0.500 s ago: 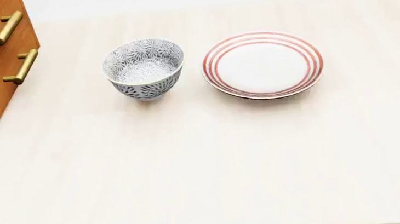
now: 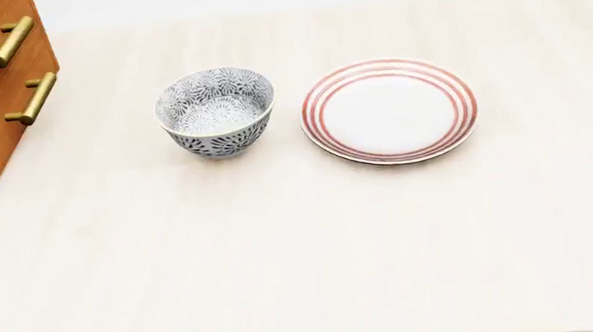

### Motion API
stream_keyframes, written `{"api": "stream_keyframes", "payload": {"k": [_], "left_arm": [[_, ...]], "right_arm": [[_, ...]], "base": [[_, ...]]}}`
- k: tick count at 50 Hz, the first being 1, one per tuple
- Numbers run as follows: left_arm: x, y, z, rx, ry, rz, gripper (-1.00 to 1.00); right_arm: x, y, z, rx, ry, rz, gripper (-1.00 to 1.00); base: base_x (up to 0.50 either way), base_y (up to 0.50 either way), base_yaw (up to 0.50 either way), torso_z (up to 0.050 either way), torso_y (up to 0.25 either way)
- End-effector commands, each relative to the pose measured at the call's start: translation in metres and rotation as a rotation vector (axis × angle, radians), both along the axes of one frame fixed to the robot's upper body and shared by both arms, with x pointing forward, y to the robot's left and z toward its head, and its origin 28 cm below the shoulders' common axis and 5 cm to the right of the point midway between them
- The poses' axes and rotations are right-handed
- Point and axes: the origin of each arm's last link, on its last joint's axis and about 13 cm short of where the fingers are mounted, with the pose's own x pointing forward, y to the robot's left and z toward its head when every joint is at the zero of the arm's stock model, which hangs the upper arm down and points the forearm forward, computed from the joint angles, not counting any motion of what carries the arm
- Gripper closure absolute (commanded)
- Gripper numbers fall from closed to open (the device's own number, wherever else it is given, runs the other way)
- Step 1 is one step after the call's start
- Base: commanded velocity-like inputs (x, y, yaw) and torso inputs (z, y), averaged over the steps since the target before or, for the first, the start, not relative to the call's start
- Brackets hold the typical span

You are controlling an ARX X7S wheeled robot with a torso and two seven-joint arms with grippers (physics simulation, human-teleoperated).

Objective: Open the top drawer of the cabinet.

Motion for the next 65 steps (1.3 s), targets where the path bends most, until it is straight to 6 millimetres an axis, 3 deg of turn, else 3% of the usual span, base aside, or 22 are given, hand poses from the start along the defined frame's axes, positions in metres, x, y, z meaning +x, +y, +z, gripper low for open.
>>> {"api": "stream_keyframes", "payload": {"k": [1,30,65], "left_arm": [[-0.0002,-0.0010,-0.0002,0.010,0.007,-0.007,-1.00],[-0.0004,-0.0020,0.0004,0.016,0.008,-0.011,-1.00],[0.0002,-0.0020,0.0009,0.015,0.008,-0.014,-1.00]], "right_arm": [[-0.0002,0.0000,0.0000,0.000,0.001,0.000,-1.00],[-0.0004,-0.0001,-0.0004,0.000,0.002,0.001,-1.00],[-0.0001,-0.0004,-0.0002,0.004,0.005,-0.001,-1.00]], "base": [[0.00,0.00,0.00,0.000,0.000],[0.00,0.00,0.00,0.001,0.000],[0.00,0.00,0.00,0.050,0.000]]}}
